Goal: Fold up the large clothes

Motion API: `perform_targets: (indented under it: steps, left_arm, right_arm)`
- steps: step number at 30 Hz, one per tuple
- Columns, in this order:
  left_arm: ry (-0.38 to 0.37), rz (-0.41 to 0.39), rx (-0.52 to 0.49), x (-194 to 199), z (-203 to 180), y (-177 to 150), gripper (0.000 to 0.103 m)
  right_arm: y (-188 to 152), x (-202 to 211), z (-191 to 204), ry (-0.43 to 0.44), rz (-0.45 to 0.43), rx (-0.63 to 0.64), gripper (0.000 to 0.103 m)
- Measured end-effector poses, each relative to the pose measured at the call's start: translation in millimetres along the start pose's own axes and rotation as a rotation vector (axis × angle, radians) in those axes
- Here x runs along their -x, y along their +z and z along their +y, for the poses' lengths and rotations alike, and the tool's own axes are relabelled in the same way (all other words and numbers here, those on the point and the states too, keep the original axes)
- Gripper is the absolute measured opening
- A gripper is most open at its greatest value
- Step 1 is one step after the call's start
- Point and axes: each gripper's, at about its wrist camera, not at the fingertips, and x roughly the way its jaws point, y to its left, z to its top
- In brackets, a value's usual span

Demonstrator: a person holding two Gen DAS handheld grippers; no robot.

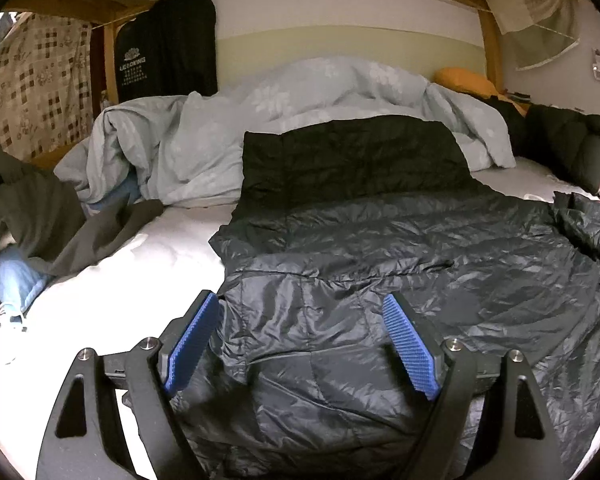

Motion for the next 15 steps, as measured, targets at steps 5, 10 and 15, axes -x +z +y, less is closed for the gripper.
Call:
perform_targets:
  steps: [5, 10, 15]
  left_arm:
    - [-0.002, 0.037, 0.020, -13, 2, -3, 0.083]
    - [0.017, 0.067, 0.018, -22, 2, -8, 0.083]
    - [0.044, 0.074, 0.023, -29, 5, -7, 0.083]
  right_arm:
    - [51, -32, 5, -0.060, 0.019, 0.122, 0.081]
    - [76, -96, 4, -0.157, 0.085, 0.243, 0.073]
    - [84, -142, -7, -0.138, 0.124, 0.281, 0.072]
